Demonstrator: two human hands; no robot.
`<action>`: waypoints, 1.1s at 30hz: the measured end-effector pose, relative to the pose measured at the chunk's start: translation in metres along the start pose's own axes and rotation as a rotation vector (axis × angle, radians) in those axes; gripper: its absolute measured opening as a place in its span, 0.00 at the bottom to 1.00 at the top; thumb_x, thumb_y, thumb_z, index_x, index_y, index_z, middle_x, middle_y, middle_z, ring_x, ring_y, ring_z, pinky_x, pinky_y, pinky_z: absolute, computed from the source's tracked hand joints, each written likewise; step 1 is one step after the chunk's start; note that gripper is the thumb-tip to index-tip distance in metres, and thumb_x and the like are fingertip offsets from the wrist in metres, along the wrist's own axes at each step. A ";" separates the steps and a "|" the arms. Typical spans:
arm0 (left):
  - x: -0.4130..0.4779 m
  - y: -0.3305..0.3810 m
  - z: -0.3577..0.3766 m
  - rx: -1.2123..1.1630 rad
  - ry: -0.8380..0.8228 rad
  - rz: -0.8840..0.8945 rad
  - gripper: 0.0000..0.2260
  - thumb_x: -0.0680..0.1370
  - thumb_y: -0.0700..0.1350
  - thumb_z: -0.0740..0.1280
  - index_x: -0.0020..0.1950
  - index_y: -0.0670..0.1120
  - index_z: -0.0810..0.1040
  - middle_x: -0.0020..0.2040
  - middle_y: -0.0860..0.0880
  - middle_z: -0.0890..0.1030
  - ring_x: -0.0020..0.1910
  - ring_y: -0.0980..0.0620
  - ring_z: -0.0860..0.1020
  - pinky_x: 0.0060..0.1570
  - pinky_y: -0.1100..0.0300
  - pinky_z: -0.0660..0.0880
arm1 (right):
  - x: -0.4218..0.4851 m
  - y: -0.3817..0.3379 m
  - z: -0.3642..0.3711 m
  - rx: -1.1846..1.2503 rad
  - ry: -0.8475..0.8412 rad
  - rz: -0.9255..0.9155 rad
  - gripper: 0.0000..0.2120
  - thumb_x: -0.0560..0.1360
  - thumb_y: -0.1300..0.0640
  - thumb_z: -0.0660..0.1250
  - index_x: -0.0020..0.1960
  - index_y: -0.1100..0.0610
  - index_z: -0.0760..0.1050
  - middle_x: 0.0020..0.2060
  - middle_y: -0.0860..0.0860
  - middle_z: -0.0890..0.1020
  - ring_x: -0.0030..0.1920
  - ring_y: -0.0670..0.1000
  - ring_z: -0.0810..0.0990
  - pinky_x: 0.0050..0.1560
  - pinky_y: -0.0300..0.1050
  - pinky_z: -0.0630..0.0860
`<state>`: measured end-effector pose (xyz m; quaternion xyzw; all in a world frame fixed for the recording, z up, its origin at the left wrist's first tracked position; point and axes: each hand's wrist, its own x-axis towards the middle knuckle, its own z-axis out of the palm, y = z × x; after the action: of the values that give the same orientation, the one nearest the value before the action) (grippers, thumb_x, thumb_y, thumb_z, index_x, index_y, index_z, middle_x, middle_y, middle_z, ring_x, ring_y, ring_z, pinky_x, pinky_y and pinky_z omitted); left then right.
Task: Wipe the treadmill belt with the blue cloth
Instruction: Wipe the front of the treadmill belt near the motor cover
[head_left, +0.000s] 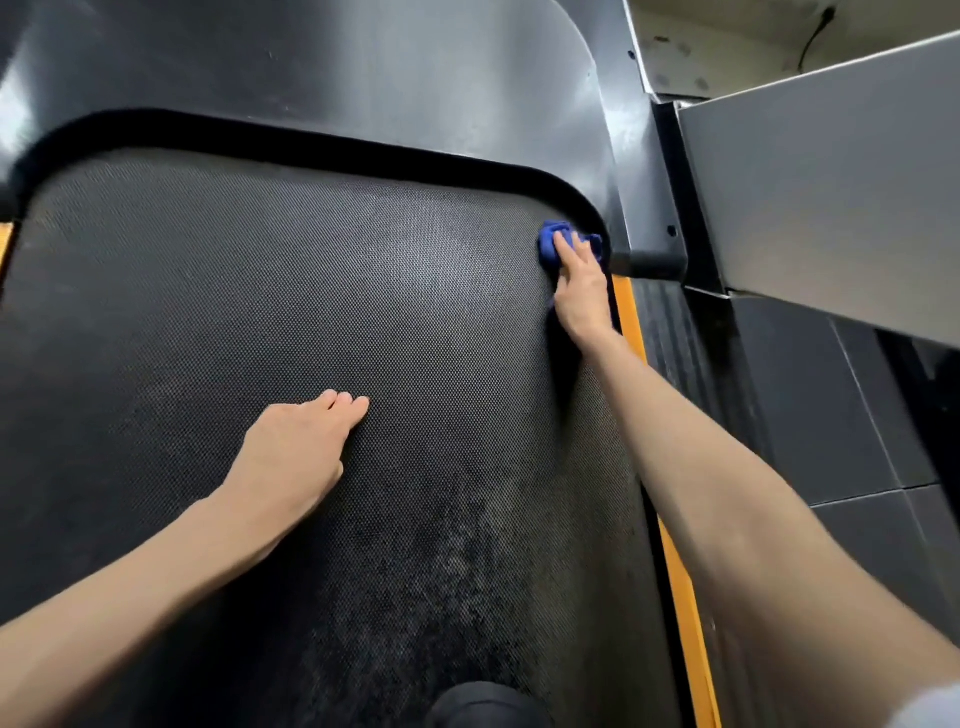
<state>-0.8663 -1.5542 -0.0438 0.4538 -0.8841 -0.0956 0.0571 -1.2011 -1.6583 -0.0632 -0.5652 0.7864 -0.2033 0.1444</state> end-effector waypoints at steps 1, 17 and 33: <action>-0.001 0.000 0.000 -0.002 -0.004 -0.001 0.32 0.45 0.28 0.72 0.50 0.37 0.82 0.42 0.41 0.84 0.38 0.43 0.83 0.28 0.48 0.80 | -0.009 0.001 -0.001 -0.009 0.003 -0.035 0.24 0.73 0.73 0.55 0.69 0.65 0.67 0.70 0.63 0.65 0.72 0.61 0.61 0.71 0.40 0.51; -0.020 -0.011 0.001 -0.157 -0.135 0.023 0.40 0.44 0.21 0.66 0.58 0.34 0.78 0.57 0.35 0.79 0.53 0.32 0.77 0.50 0.36 0.70 | -0.290 -0.098 0.066 0.006 -0.166 -0.375 0.25 0.74 0.62 0.55 0.72 0.55 0.66 0.73 0.53 0.64 0.73 0.52 0.60 0.72 0.49 0.56; -0.017 -0.008 -0.017 -0.410 -0.197 -0.124 0.35 0.64 0.23 0.57 0.71 0.42 0.66 0.73 0.46 0.62 0.74 0.47 0.58 0.72 0.58 0.52 | -0.285 -0.110 0.066 -0.012 -0.186 -0.410 0.27 0.73 0.61 0.54 0.72 0.55 0.64 0.73 0.52 0.63 0.74 0.51 0.58 0.74 0.45 0.51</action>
<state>-0.8468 -1.5470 -0.0287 0.4746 -0.8180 -0.3201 0.0556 -0.9888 -1.4294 -0.0690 -0.7304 0.6395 -0.1708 0.1685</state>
